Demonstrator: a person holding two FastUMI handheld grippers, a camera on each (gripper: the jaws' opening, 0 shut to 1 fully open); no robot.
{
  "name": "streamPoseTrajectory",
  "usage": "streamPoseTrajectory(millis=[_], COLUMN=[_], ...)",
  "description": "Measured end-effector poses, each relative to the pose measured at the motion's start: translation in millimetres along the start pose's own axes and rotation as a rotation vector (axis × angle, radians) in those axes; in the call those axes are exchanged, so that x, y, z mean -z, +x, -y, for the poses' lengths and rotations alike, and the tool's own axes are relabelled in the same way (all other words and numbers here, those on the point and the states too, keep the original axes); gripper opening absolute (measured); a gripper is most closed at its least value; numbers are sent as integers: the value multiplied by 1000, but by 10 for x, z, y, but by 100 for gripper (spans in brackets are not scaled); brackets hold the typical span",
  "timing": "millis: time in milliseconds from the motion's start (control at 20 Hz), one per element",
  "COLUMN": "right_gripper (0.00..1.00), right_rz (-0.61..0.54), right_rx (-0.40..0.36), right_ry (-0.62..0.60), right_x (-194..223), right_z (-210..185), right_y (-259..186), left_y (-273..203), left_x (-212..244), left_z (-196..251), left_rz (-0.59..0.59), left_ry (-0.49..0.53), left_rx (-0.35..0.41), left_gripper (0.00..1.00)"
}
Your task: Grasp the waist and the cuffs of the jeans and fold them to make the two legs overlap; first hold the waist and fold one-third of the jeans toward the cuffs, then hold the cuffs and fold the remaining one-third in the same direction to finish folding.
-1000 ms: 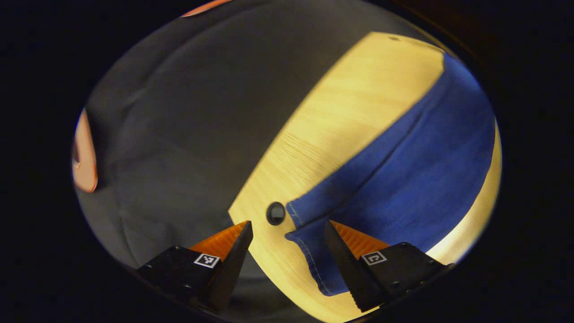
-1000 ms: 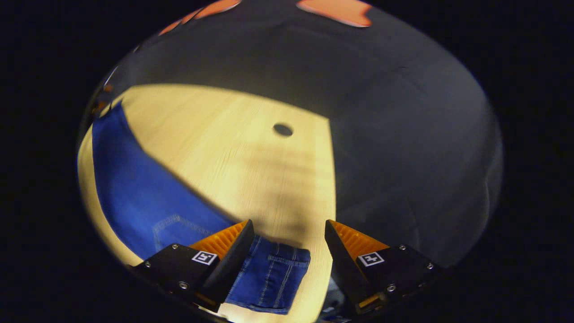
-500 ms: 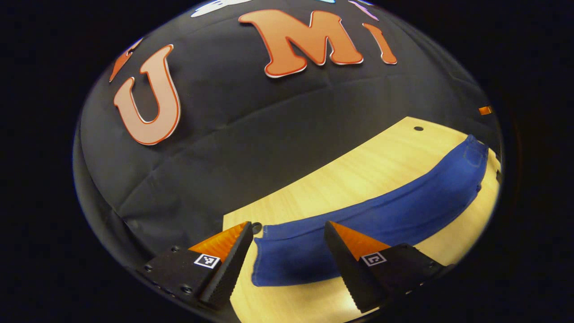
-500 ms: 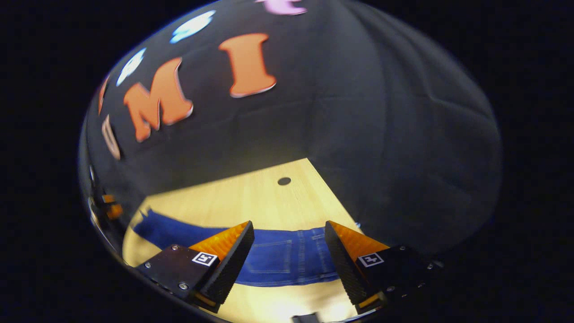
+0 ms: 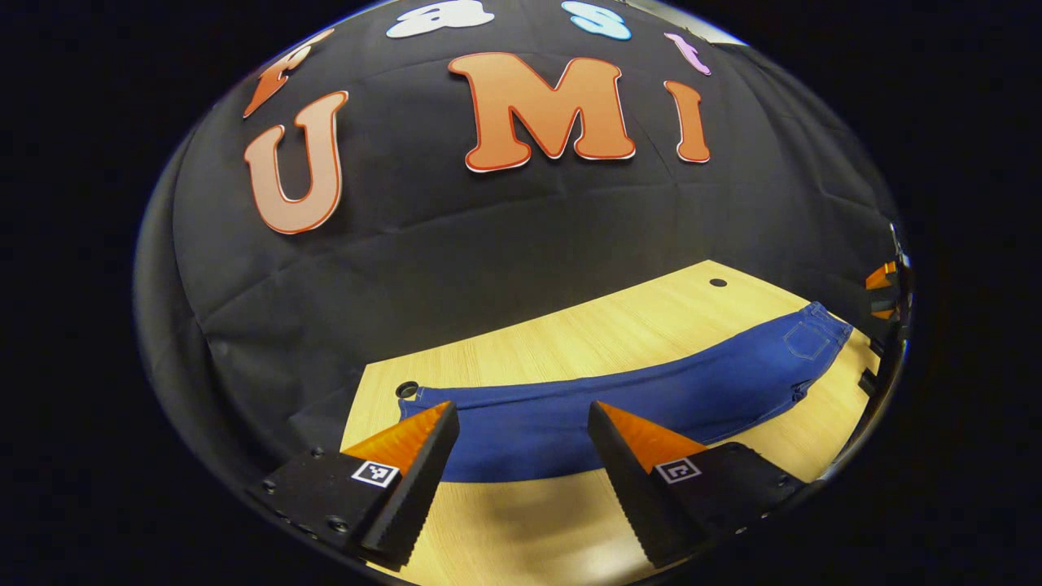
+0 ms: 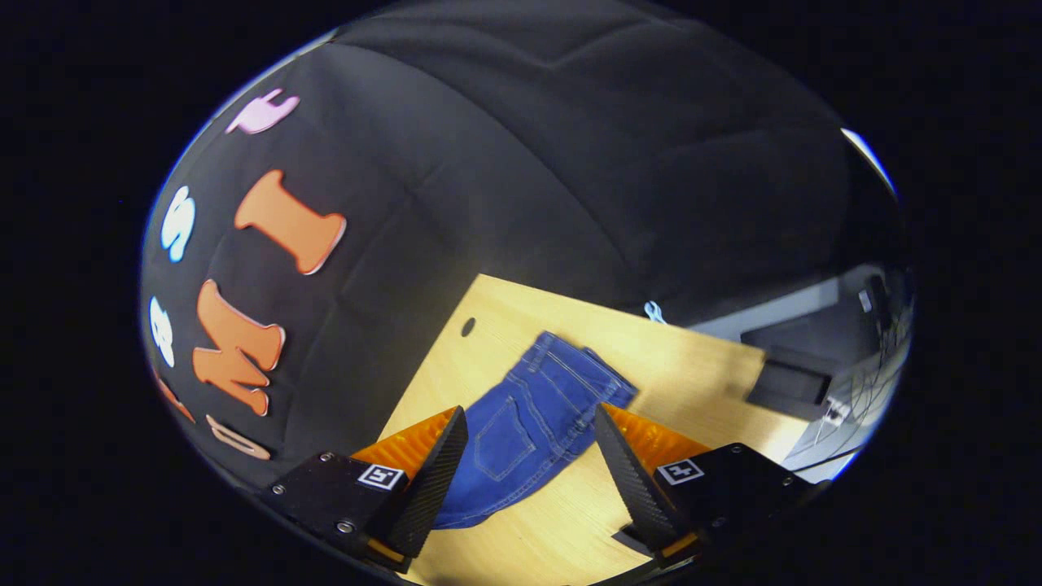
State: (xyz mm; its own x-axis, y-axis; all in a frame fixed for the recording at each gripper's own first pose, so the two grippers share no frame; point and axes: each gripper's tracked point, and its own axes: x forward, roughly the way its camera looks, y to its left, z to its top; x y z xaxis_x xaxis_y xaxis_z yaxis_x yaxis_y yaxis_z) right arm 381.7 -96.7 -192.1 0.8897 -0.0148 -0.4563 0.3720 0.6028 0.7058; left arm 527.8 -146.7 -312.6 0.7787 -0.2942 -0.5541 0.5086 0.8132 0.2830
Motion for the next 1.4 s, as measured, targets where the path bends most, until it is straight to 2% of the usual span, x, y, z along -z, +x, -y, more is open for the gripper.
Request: streamPoseTrajectory(millis=[150,300,600,700,750,800,900,950,1050,1100,1250,1400], right_gripper=[98,97,97,97,96,82,48,45,13,4,4,3], right_rz=[-46,-72,-79,-67,-64,-56,-35,-27,6,19,66,88], right_rx=[49,102,99,119,154,196,226,223,219,210,162,103], right_ry=[56,61,91,68,42,15,15,18,47,40,0,-46], right_x=[95,130,113,101,110,137,109,107,64,25,-135,-277], right_z=[326,544,460,414,444,513,484,461,399,381,154,-275], right_y=[271,477,891,1012,1067,1119,1224,1246,1321,1325,1266,1140], left_y=[-128,-233,-378,-381,-374,-355,-312,-298,-285,-294,-341,-372], left_x=[-23,-13,30,27,40,39,76,107,175,188,194,232], left_z=[42,-17,-142,-137,-128,-117,-121,-117,-155,-204,-354,-500], left_rz=[9,1,-27,-32,-33,-35,-40,-41,-46,-49,-38,-31], left_ry=[-3,-13,-7,-9,-10,-11,-22,-37,-65,-70,-78,-98], left_rx=[-17,-45,-108,-113,-112,-114,-118,-117,-123,-132,-150,-158], left_gripper=[98,98,98,98,98,98,98,98,98,98,98,98])
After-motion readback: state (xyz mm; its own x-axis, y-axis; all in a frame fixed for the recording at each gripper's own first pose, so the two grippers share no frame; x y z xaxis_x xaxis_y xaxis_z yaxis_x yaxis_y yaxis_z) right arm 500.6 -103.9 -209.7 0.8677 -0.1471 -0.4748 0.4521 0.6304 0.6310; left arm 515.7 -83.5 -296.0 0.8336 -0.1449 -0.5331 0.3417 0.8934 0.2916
